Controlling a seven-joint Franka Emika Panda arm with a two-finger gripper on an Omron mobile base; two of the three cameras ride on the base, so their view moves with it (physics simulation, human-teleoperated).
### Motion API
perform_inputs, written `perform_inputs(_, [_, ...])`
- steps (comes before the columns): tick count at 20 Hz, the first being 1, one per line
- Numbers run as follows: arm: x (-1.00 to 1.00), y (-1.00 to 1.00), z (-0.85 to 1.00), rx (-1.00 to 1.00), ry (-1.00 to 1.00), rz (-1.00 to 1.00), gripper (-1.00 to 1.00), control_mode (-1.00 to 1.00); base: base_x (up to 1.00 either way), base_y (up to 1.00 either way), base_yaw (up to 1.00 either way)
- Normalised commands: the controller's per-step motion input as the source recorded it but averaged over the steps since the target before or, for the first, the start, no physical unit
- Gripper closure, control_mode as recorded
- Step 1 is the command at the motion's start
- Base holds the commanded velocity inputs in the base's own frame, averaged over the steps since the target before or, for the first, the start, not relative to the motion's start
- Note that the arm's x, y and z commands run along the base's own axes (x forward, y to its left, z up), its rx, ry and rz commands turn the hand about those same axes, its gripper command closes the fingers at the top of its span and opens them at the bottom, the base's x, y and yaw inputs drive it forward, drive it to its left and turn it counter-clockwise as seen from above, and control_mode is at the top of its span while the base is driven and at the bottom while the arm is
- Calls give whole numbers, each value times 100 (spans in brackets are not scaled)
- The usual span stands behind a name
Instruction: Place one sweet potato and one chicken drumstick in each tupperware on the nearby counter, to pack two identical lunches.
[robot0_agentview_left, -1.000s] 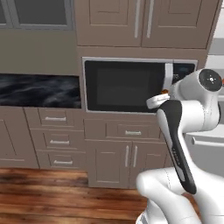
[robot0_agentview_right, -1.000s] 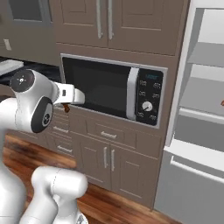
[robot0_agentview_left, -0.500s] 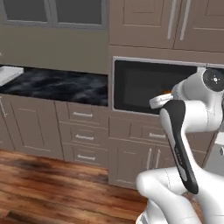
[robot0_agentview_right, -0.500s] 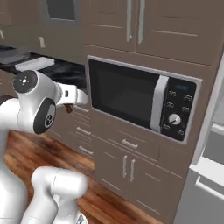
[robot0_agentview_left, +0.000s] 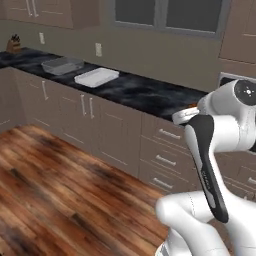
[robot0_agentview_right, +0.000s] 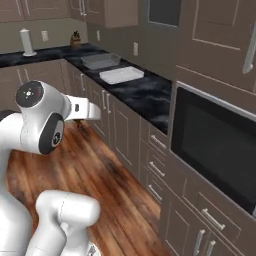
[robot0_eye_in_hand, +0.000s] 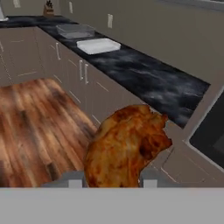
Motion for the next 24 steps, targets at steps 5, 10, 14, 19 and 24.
perform_inputs(5, [0,0,0,0,0,0,100,100,100,6,37])
perform_inputs(10, [0,0,0,0,0,0,100,100,100,0,22])
perform_inputs(14, [0,0,0,0,0,0,100,100,100,7,0])
perform_inputs(19, [0,0,0,0,0,0,100,100,100,27,-16])
perform_inputs(24, [0,0,0,0,0,0,100,100,100,58,-38])
